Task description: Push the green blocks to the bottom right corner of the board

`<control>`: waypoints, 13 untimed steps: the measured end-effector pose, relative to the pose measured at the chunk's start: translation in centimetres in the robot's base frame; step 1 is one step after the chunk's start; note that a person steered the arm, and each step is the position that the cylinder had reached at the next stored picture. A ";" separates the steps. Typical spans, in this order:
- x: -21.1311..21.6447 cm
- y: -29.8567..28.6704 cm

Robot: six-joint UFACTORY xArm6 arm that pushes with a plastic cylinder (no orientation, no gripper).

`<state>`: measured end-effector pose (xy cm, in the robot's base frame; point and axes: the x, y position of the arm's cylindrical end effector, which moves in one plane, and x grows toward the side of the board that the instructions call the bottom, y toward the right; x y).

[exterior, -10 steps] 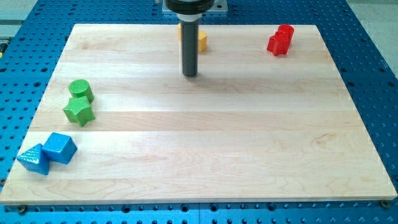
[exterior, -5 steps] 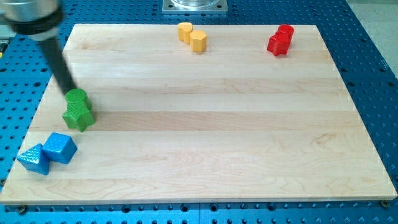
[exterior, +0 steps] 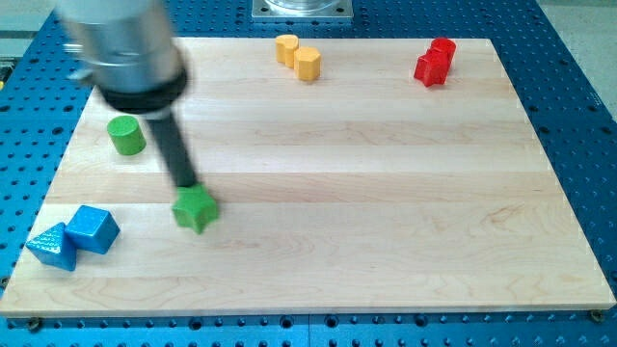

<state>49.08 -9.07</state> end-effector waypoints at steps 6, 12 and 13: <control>5.7 3.2; 6.3 17.2; 5.4 24.4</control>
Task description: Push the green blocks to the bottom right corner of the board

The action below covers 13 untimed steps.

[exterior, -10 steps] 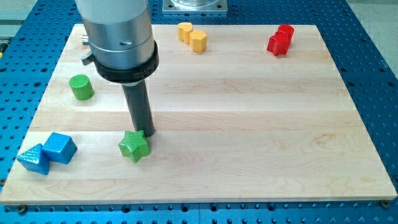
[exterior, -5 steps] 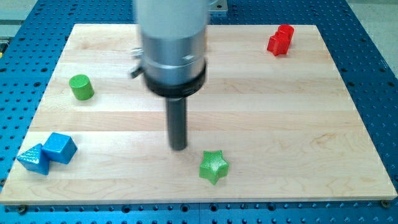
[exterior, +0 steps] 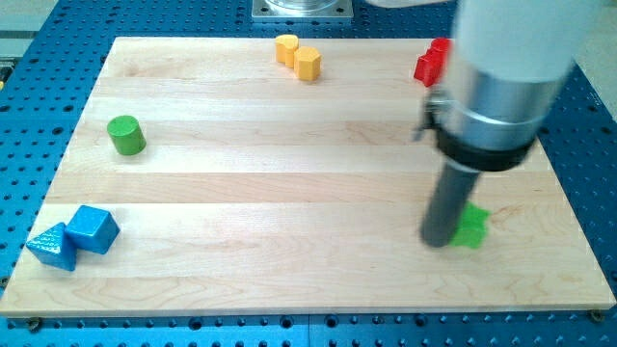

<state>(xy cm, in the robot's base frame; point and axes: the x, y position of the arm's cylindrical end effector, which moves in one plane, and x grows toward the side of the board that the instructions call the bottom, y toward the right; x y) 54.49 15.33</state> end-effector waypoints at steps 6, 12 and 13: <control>-7.2 -41.8; -2.0 -7.1; -1.0 0.8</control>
